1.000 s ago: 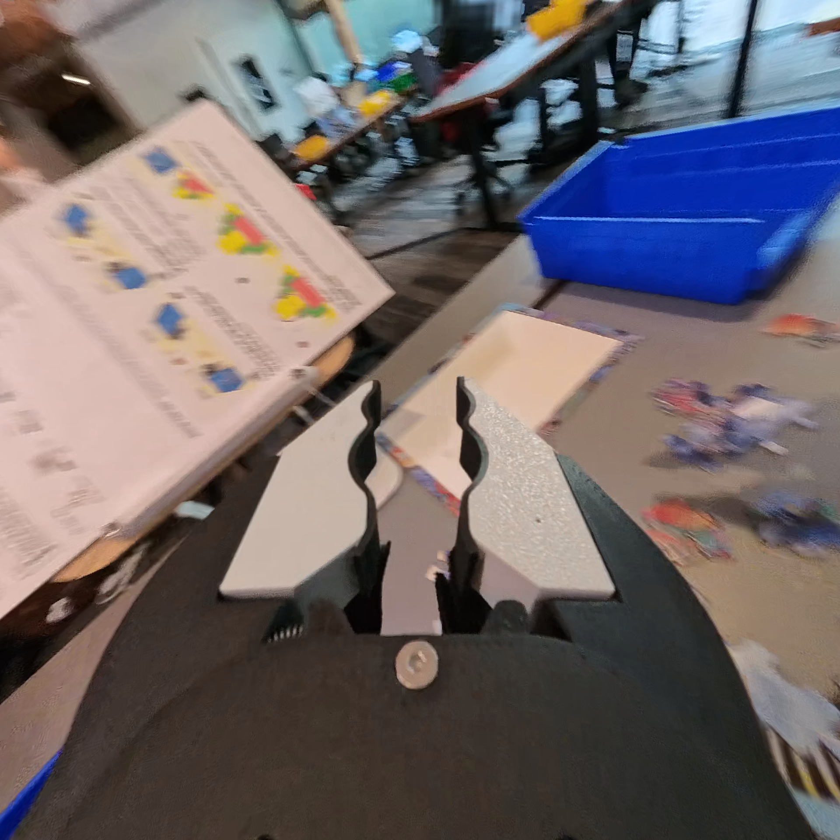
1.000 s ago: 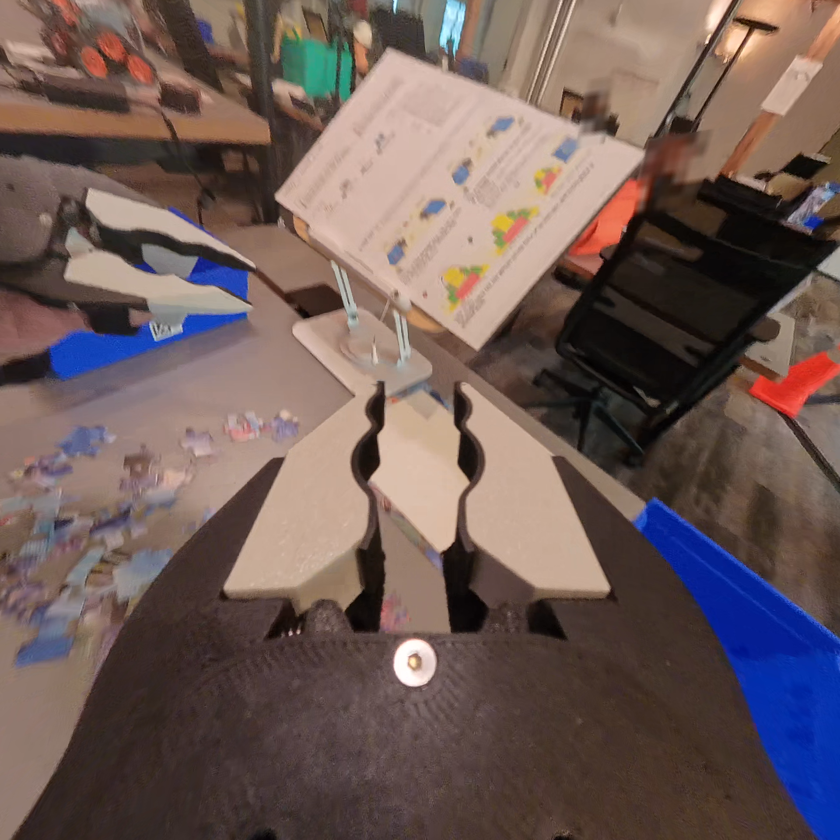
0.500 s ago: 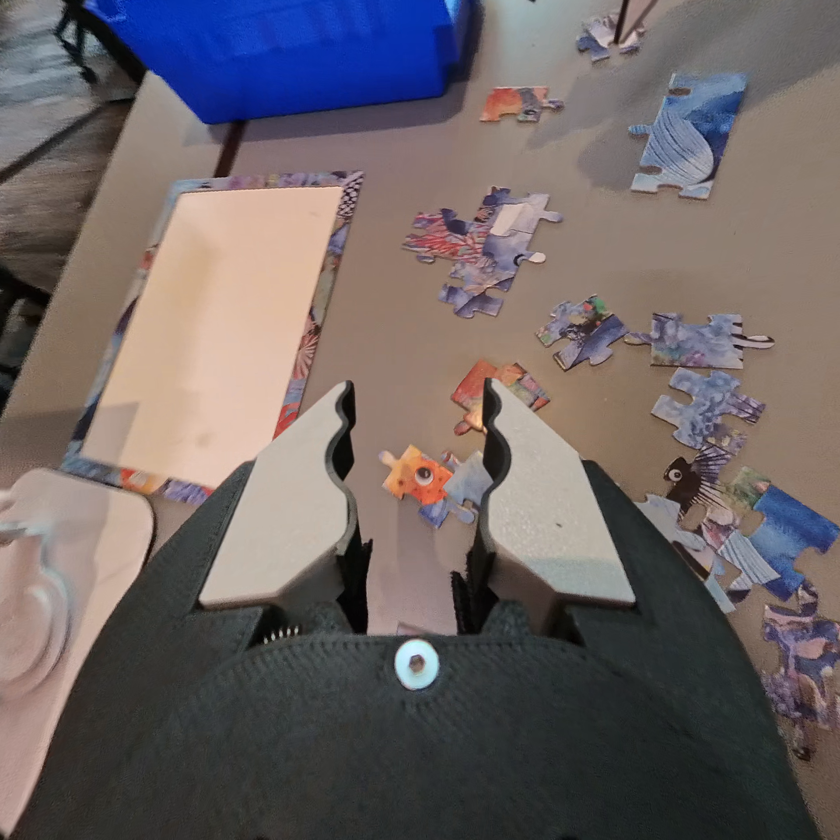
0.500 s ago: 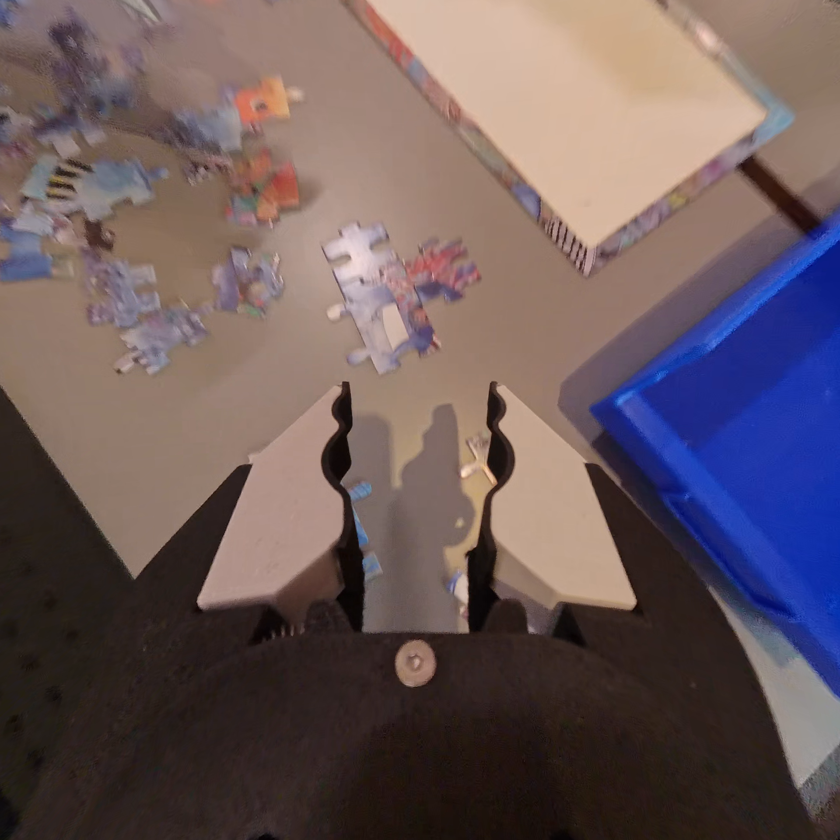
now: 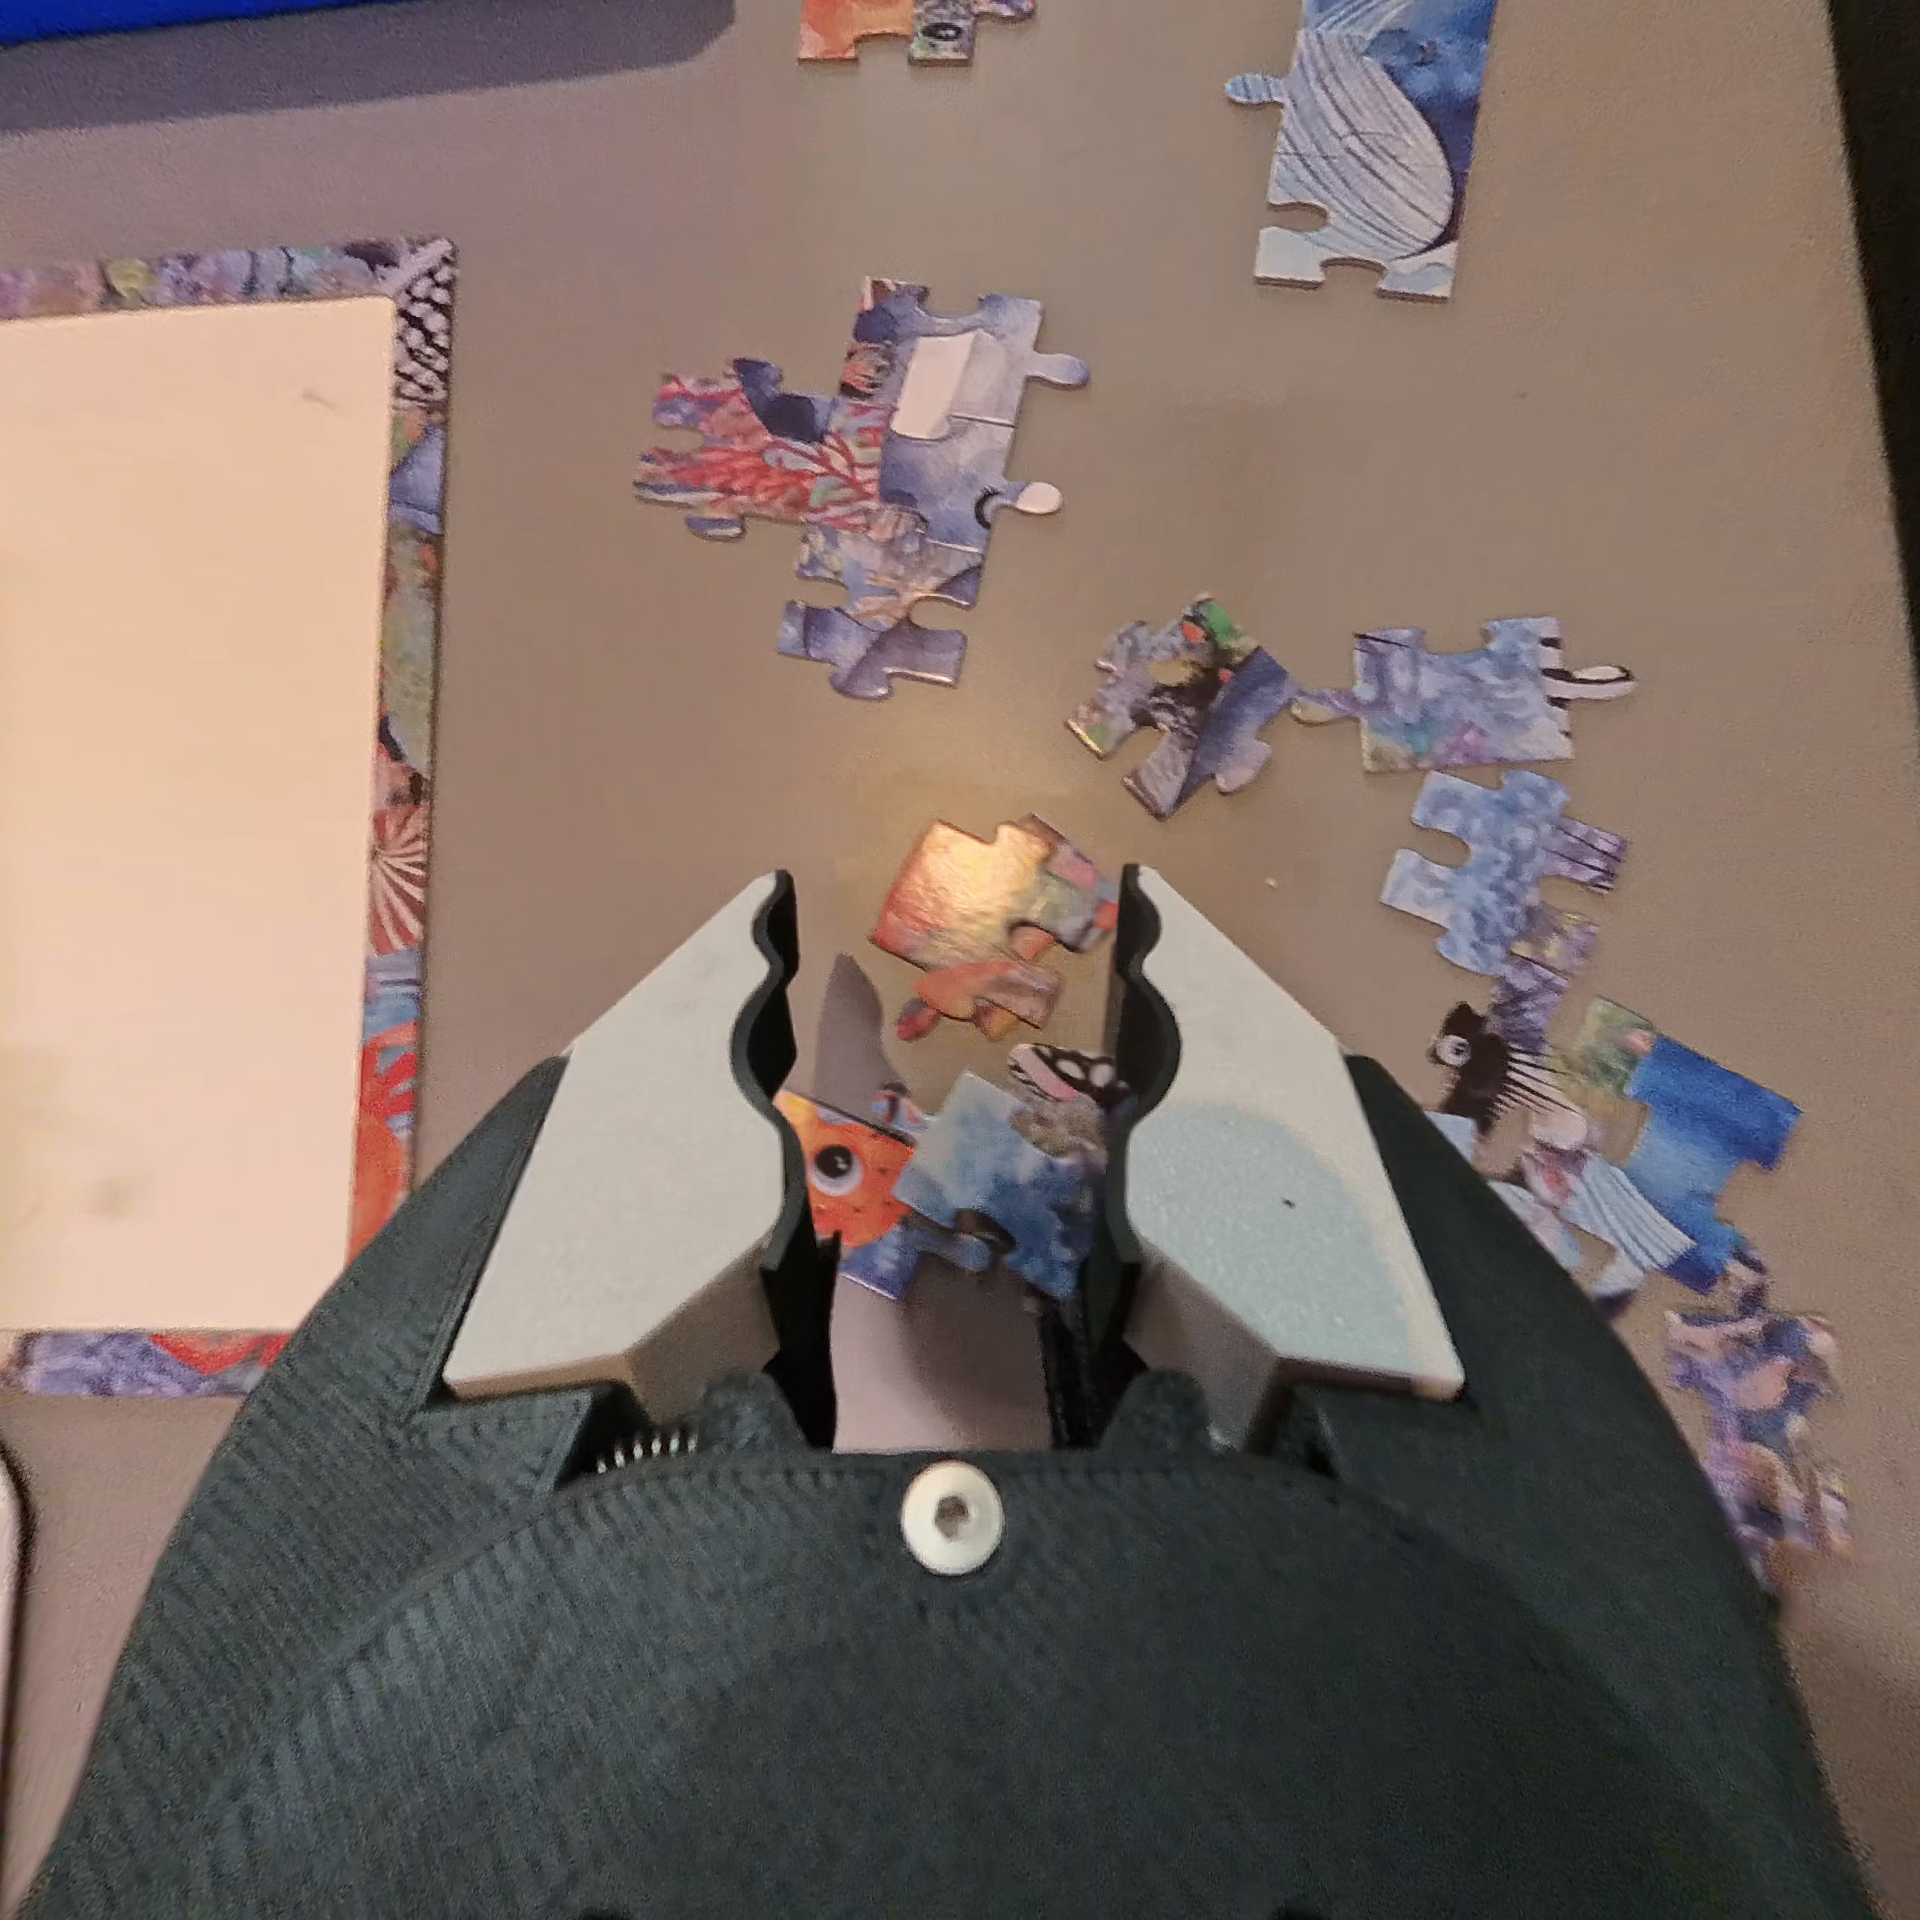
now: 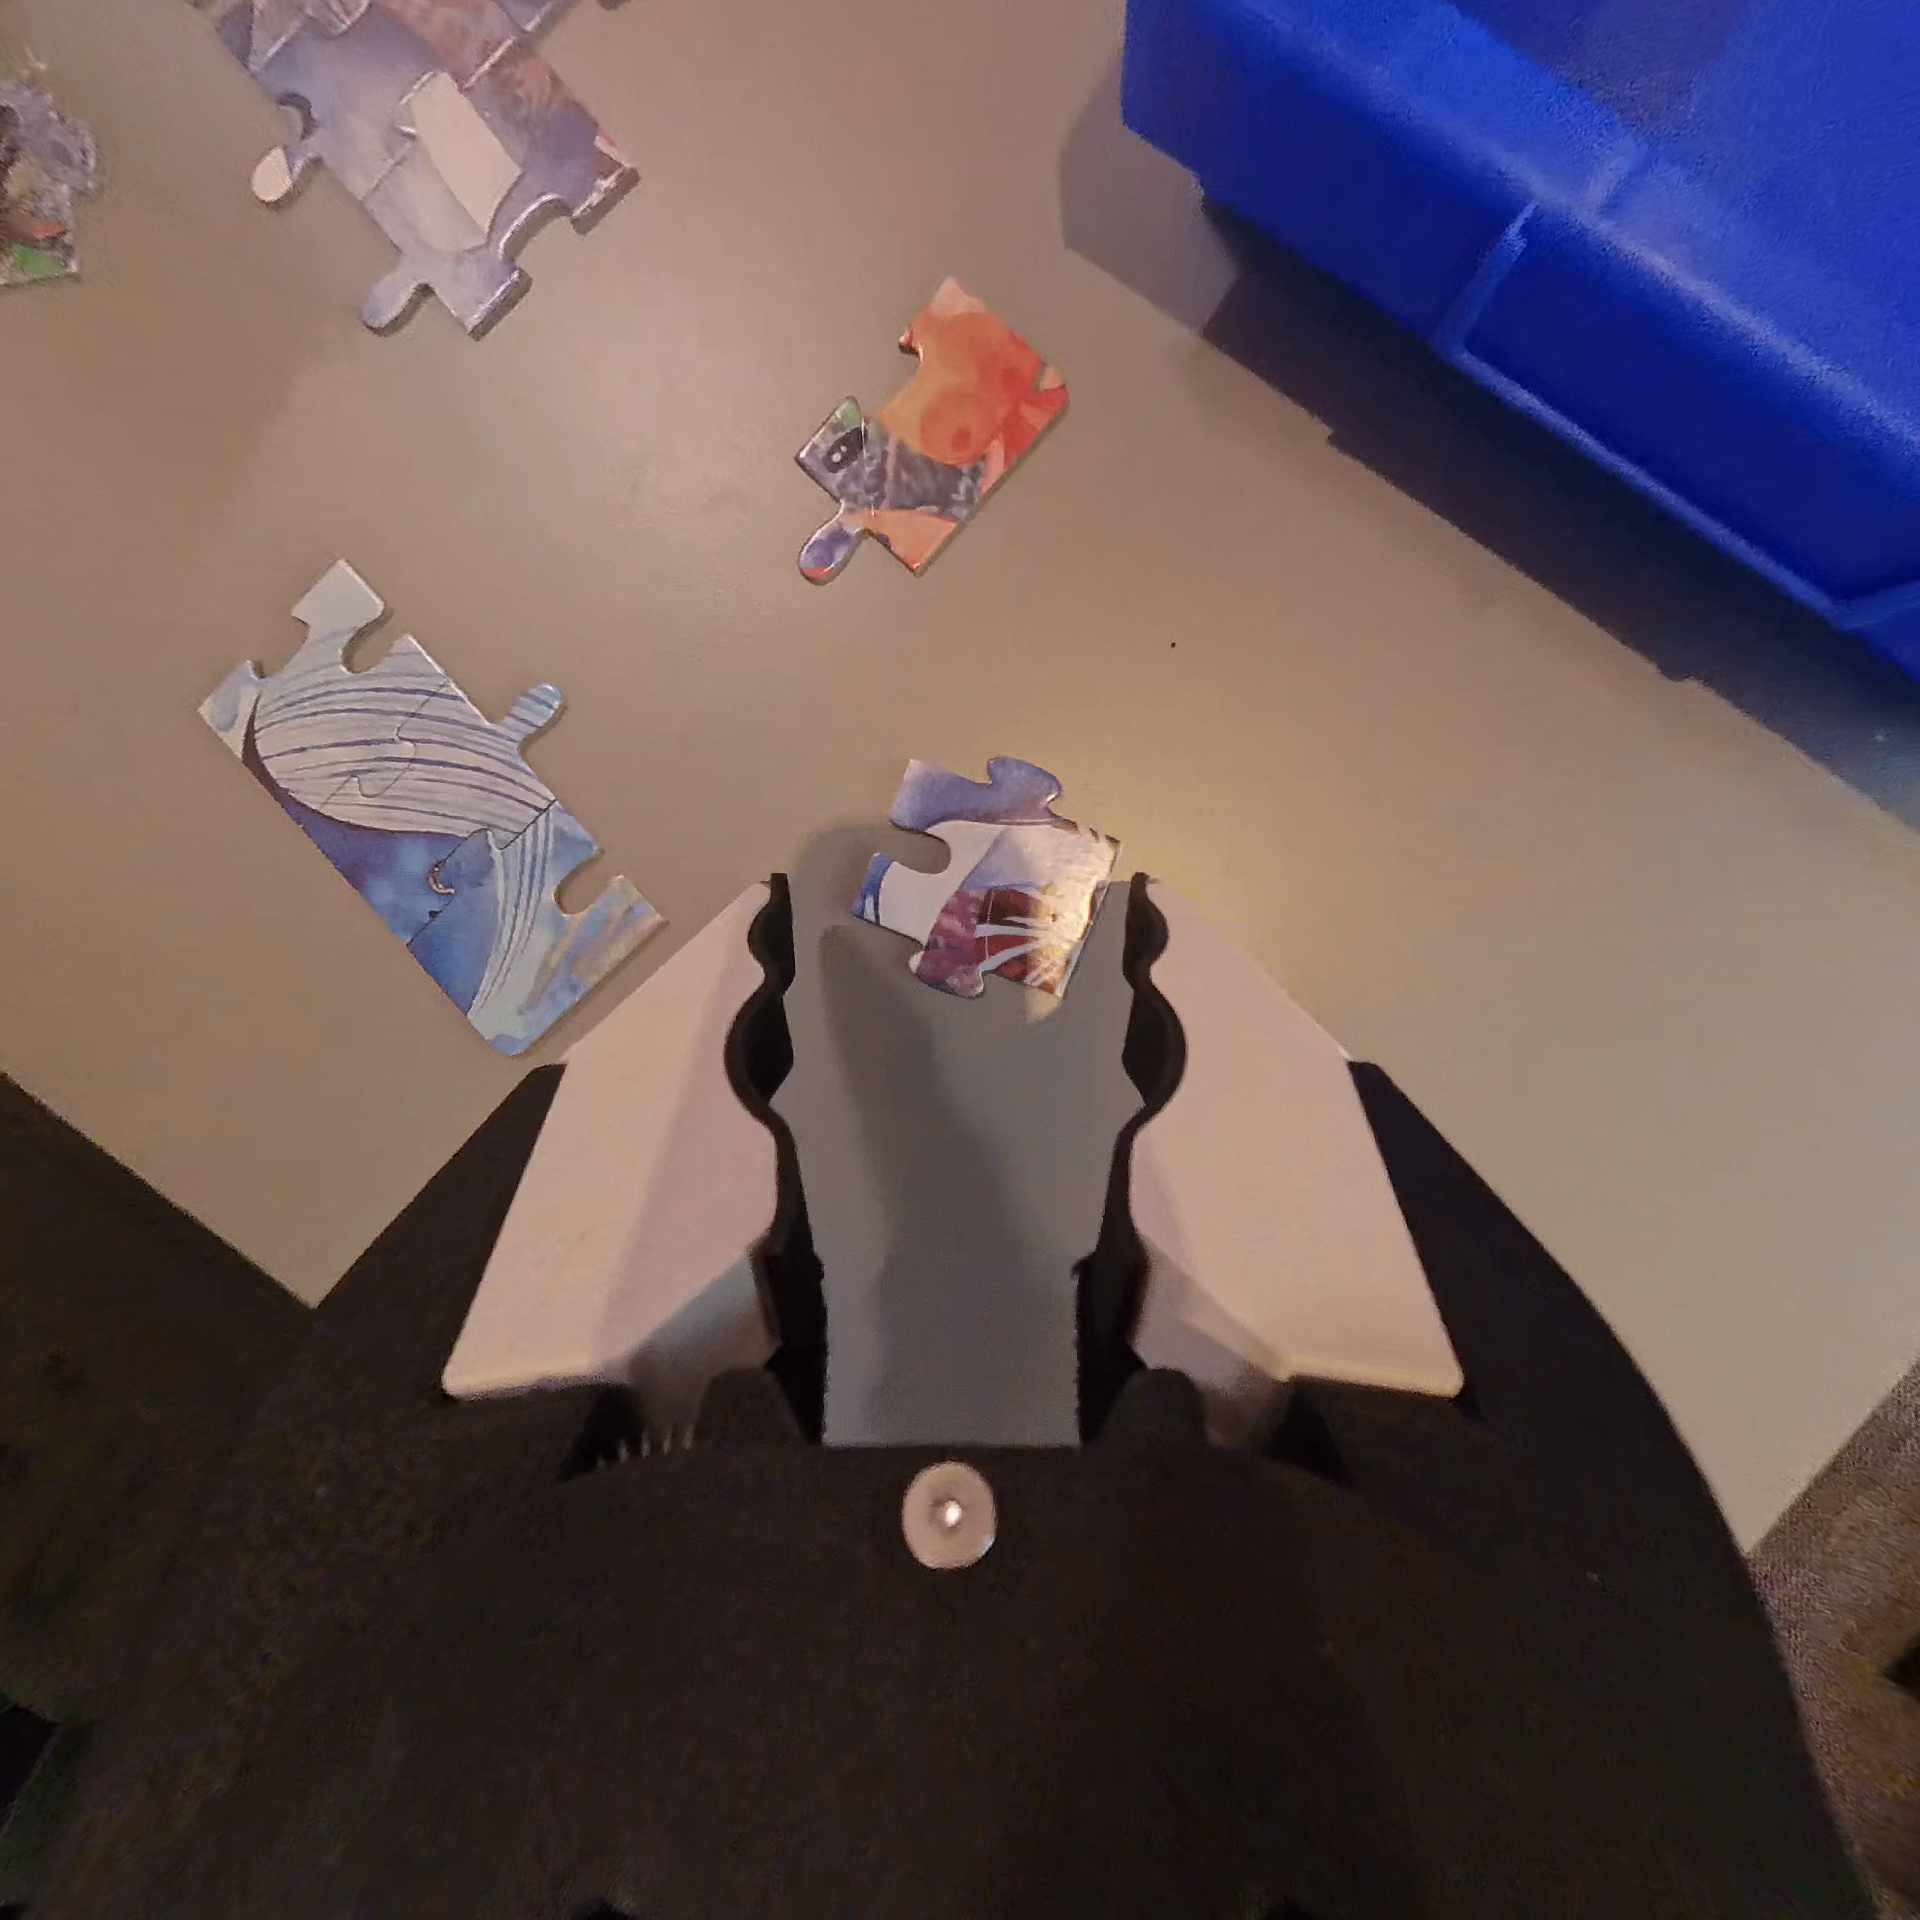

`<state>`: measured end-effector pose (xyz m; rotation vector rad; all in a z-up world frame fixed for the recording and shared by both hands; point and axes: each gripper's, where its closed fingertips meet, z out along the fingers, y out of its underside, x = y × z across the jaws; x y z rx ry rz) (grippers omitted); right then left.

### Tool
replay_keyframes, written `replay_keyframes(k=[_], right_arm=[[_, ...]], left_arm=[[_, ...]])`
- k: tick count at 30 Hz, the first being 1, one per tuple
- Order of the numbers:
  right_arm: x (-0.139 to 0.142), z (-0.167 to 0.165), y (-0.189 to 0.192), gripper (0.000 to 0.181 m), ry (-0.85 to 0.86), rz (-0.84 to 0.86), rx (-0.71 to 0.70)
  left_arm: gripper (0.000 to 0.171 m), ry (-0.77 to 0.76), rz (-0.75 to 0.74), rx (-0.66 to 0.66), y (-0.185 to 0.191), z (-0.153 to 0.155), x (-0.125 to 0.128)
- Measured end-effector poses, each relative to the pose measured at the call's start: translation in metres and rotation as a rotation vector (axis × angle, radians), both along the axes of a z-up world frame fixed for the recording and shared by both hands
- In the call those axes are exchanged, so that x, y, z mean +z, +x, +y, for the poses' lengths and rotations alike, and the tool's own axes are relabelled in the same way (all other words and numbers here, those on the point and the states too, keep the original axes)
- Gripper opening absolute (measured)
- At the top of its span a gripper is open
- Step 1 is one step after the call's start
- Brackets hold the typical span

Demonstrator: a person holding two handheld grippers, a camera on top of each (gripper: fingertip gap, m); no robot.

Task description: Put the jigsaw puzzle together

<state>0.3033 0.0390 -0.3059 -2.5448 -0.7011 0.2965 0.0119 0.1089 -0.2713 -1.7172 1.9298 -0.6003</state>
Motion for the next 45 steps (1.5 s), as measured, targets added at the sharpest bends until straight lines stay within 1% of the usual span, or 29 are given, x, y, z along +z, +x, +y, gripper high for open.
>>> replay_keyframes(k=[2,4,6,8,9,10,14,16,17,20,23,26,30,34,36,37,40,45], right_arm=[[-0.007,-0.002,0.0,0.057,-0.022,-0.029,0.003],[-0.008,-0.001,-0.003,0.051,-0.01,-0.036,0.009],[-0.008,-0.001,-0.004,0.045,0.0,-0.042,0.013],[-0.008,-0.002,-0.009,0.044,0.011,-0.028,0.031],[-0.007,-0.003,-0.013,0.039,0.012,-0.015,0.046],[-0.007,-0.005,-0.018,0.026,0.011,0.0,0.07],[-0.006,-0.01,-0.033,0.017,0.0,0.043,0.149],[-0.002,-0.008,-0.035,0.034,0.005,0.062,0.144],[0.001,-0.006,-0.032,0.037,0.012,0.06,0.135],[0.011,-0.009,-0.029,0.039,0.022,0.089,0.142],[0.009,-0.012,-0.019,0.039,0.011,0.034,0.131],[0.011,-0.013,-0.027,0.037,0.031,0.038,0.154],[0.015,-0.013,-0.046,0.036,0.051,0.06,0.2],[0.014,-0.011,-0.062,0.034,0.053,0.082,0.24],[0.014,-0.012,-0.07,0.033,0.056,0.098,0.259],[0.015,-0.013,-0.074,0.033,0.059,0.106,0.271],[0.022,-0.018,-0.095,0.033,0.075,0.12,0.325],[0.032,-0.037,-0.148,0.034,0.086,0.134,0.494]], left_arm=[[0.06,-0.033,-0.007,-0.017,-0.003,-0.013,-0.001],[0.059,-0.035,0.004,-0.04,-0.002,-0.023,-0.005],[0.059,-0.039,0.005,-0.07,0.003,-0.033,-0.007],[0.057,-0.046,0.0,-0.104,0.012,-0.042,-0.008],[0.057,-0.042,0.003,-0.118,0.015,-0.045,-0.01],[0.056,-0.032,0.007,-0.13,0.019,-0.047,-0.011],[0.054,-0.035,0.027,-0.175,0.026,-0.052,-0.016],[0.052,-0.034,0.028,-0.192,0.027,-0.052,-0.017],[0.052,-0.026,0.032,-0.193,0.028,-0.05,-0.017],[0.048,-0.036,0.037,-0.21,0.029,-0.048,-0.02],[0.046,-0.045,0.044,-0.226,0.03,-0.047,-0.024],[0.044,-0.055,0.066,-0.243,0.03,-0.048,-0.03],[0.038,-0.064,0.097,-0.257,0.03,-0.051,-0.04],[0.03,-0.066,0.074,-0.26,0.035,-0.055,-0.04],[0.017,-0.065,0.059,-0.261,0.037,-0.056,-0.041],[0.015,-0.067,0.051,-0.266,0.039,-0.058,-0.041],[0.014,-0.058,0.041,-0.284,0.042,-0.063,-0.041],[0.015,-0.038,0.048,-0.347,0.063,-0.078,-0.041]])
